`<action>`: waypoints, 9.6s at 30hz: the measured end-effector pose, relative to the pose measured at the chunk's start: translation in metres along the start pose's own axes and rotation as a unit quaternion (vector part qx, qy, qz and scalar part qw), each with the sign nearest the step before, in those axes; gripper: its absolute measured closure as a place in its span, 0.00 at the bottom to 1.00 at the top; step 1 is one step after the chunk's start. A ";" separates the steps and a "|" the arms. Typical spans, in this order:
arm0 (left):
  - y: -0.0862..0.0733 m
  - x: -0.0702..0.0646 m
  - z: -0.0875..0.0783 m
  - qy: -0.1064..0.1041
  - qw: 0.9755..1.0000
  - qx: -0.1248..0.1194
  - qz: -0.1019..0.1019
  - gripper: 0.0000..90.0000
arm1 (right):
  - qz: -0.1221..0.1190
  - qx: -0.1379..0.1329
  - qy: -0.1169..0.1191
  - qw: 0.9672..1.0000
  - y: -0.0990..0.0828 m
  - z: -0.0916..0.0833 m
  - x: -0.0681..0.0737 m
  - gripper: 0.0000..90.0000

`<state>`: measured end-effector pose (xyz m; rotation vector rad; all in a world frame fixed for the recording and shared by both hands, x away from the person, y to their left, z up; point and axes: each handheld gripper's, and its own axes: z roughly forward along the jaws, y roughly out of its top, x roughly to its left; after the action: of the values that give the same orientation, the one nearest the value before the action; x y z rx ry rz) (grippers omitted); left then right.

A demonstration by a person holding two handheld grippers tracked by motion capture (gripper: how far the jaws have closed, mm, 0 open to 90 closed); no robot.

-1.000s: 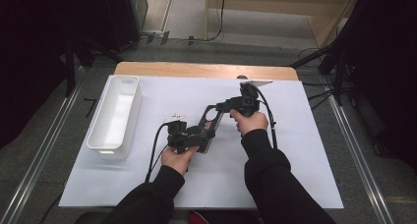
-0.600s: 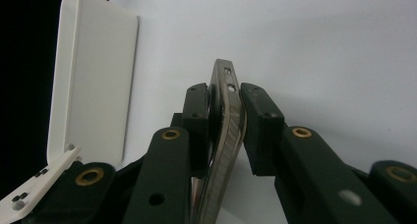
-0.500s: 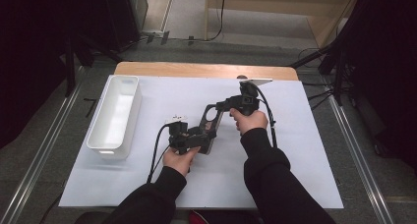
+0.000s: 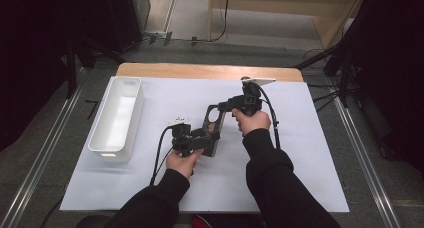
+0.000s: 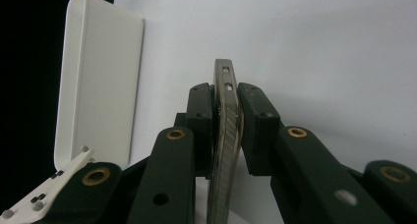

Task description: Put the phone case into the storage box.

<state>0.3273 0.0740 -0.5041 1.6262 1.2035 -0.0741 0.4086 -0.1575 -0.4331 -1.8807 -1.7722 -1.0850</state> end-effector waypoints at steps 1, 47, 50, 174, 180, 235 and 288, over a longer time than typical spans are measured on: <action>0.000 0.000 0.000 0.000 1.000 -0.001 0.000 0.13 | 0.000 0.000 0.000 1.000 0.000 0.000 0.000 0.83; 0.008 -0.003 -0.001 -0.002 0.999 -0.006 0.045 0.13 | -0.029 -0.006 0.012 0.999 0.001 -0.011 0.019 0.86; 0.009 -0.003 0.000 -0.002 0.999 -0.005 0.047 0.13 | -0.029 -0.006 0.011 0.999 0.002 -0.013 0.019 0.86; 0.081 -0.009 -0.041 0.013 0.986 0.084 0.142 0.43 | -0.220 -0.025 0.105 0.970 -0.041 -0.031 0.032 0.86; 0.082 -0.010 -0.041 0.017 0.987 0.080 0.136 0.49 | -0.221 -0.030 0.106 0.969 -0.041 -0.030 0.033 0.86; 0.083 -0.014 -0.045 0.029 0.986 0.062 0.155 0.80 | -0.234 -0.044 0.122 0.964 -0.045 -0.026 0.040 0.85; 0.092 -0.023 -0.069 0.024 0.980 0.085 0.177 0.79 | -0.346 0.023 0.112 0.931 -0.079 -0.037 0.011 0.38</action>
<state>0.3482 0.1175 -0.3976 1.9804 0.9457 0.0916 0.3217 -0.1623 -0.4211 -1.0393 -2.3480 -1.3927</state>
